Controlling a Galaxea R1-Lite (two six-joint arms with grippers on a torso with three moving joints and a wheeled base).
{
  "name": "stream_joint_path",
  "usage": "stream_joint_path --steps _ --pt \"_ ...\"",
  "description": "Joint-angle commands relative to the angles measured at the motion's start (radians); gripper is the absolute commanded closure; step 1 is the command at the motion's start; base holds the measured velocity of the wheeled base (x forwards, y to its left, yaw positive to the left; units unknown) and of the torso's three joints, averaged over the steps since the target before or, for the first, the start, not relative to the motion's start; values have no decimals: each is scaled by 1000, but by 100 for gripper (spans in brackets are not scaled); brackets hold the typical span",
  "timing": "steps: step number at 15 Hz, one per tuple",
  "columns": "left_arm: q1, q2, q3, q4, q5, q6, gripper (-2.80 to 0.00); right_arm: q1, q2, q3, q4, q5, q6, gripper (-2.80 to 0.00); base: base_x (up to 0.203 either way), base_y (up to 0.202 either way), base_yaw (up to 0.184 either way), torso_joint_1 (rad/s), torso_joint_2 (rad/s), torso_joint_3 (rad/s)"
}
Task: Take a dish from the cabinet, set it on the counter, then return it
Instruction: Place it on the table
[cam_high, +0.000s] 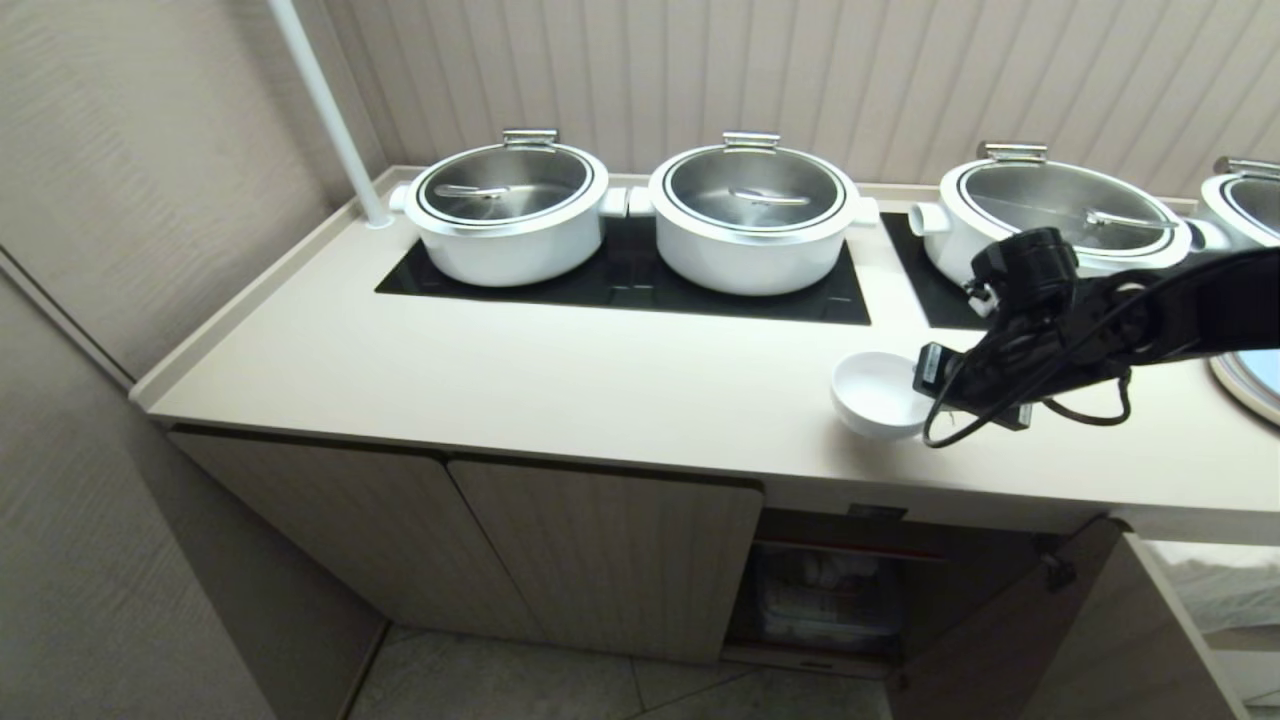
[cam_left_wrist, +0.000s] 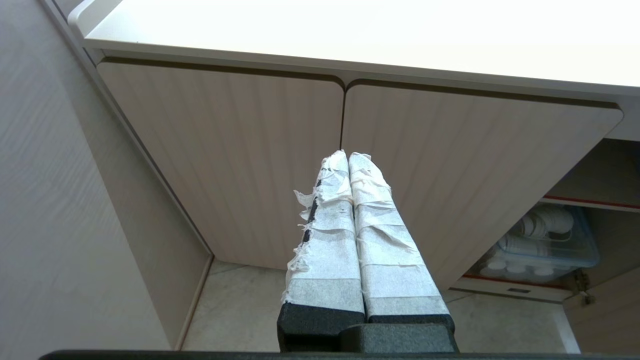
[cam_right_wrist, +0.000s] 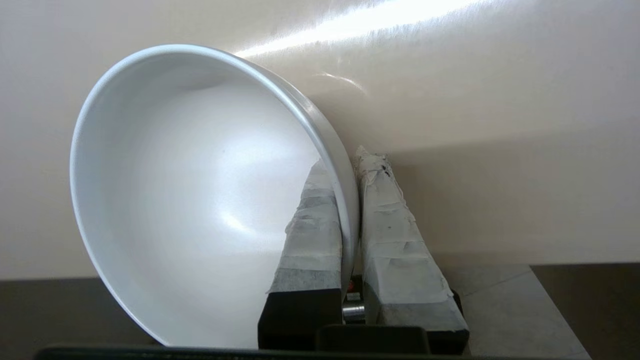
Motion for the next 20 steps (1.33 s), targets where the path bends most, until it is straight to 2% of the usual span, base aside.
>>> stream_joint_path --steps 1,5,9,20 --pt "0 0 1 -1 1 -1 0 -1 72 -52 -4 -23 17 0 0 0 0 0 0 0" --pt "0 0 1 -1 1 -1 0 1 107 -75 -6 -58 20 0 0 0 0 0 0 0" --pt "0 0 -1 -1 1 -1 0 1 122 -112 3 -58 81 0 0 0 0 0 0 0" --pt "0 0 1 -1 1 -1 0 5 119 -112 6 -58 82 0 0 0 0 0 0 0"
